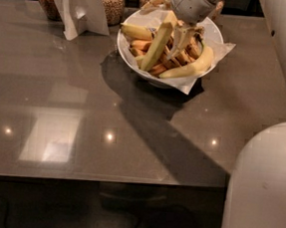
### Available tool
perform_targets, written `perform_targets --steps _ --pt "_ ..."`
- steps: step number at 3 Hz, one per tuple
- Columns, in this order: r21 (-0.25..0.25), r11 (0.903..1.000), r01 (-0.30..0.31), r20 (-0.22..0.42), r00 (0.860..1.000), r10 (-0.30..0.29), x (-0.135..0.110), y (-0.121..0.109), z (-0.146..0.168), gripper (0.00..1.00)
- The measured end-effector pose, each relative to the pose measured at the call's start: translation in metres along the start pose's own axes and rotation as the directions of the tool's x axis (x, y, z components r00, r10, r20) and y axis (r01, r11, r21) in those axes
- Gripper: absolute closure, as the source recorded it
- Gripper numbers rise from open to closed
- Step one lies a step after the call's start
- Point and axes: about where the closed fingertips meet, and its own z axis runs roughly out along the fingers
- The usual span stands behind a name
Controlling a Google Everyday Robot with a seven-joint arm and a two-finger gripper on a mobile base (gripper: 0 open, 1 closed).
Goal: Pick banana from white bowl
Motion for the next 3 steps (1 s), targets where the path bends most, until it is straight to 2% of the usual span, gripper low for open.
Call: perform_targets --steps 2,3 --pt "-0.037 0.9993 0.004 0.021 1.000 -0.003 0.001 0.003 0.015 0.24" --pt "-0.051 0.9987 0.006 0.027 1.000 -0.005 0.001 0.005 0.019 0.42"
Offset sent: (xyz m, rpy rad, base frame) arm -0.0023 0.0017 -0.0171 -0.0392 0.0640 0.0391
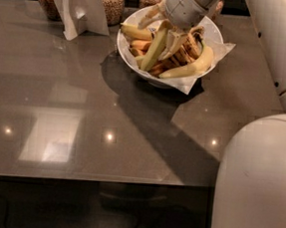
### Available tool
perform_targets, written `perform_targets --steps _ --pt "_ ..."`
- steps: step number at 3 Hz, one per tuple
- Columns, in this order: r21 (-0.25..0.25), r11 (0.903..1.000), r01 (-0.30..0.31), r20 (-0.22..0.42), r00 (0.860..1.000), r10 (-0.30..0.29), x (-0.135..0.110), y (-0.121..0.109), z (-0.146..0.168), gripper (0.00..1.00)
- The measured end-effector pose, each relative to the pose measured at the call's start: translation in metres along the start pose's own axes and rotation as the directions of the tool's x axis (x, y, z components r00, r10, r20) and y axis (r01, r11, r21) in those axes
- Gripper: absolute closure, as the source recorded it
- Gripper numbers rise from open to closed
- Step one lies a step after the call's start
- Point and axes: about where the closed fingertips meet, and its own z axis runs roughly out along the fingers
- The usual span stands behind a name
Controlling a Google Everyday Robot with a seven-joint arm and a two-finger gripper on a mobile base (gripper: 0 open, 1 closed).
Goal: Pick banana from white bowl
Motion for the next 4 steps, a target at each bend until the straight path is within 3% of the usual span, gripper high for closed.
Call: perform_targets --steps 2,3,4 --pt "-0.039 0.9991 0.018 -0.018 1.000 -0.018 -0.001 0.005 -0.003 0.88" --pt "-0.047 0.9984 0.029 -0.044 0.999 -0.032 -0.005 0.005 -0.013 1.00" --pt "-0.043 0.9980 0.046 -0.084 0.995 -0.049 -0.012 0.002 -0.028 1.00"
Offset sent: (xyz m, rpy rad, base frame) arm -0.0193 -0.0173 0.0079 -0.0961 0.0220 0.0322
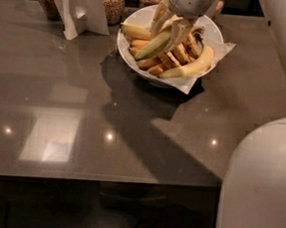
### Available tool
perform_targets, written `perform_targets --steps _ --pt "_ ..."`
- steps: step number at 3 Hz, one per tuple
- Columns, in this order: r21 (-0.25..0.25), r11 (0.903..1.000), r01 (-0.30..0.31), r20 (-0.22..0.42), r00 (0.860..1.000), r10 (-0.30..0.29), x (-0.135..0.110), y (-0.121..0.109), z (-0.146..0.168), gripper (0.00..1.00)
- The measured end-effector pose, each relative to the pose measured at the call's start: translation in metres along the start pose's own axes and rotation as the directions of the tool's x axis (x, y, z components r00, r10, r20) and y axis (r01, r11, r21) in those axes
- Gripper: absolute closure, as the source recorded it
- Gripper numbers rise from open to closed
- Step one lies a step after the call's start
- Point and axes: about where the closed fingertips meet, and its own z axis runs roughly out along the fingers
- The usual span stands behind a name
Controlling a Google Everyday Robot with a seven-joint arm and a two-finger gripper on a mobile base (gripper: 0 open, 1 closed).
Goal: Pick banana from white bowl
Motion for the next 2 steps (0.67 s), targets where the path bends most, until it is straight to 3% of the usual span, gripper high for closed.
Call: perform_targets --steps 2 --pt "0.037 0.9990 0.024 -0.081 0.996 -0.021 -0.013 -0.002 -0.043 1.00"
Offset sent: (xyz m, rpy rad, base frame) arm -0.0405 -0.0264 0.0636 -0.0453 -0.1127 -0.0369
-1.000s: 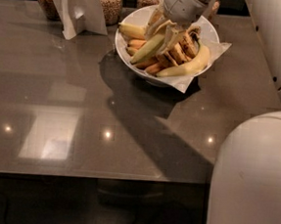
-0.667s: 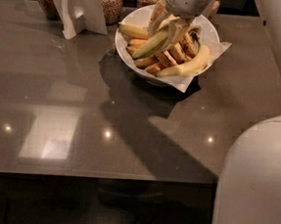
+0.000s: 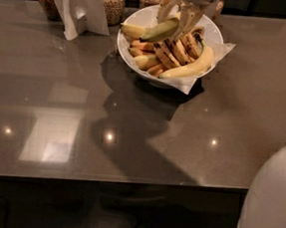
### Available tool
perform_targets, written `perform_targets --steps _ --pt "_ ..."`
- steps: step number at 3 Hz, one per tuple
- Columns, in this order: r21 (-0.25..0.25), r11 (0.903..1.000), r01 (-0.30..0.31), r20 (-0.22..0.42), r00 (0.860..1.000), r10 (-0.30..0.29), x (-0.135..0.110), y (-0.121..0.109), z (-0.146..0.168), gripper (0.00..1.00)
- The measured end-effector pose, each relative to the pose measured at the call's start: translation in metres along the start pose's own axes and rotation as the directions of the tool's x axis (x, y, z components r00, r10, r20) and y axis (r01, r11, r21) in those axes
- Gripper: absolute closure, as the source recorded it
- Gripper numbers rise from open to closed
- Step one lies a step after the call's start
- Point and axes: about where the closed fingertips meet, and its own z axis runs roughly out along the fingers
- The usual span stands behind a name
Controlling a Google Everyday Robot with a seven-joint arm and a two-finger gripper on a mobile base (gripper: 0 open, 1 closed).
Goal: Pick banana from white bowl
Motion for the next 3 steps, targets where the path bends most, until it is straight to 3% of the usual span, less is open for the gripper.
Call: perform_targets --steps 3 --pt "0.065 0.9979 0.004 -0.047 0.999 -0.001 -0.019 0.010 -0.057 1.00"
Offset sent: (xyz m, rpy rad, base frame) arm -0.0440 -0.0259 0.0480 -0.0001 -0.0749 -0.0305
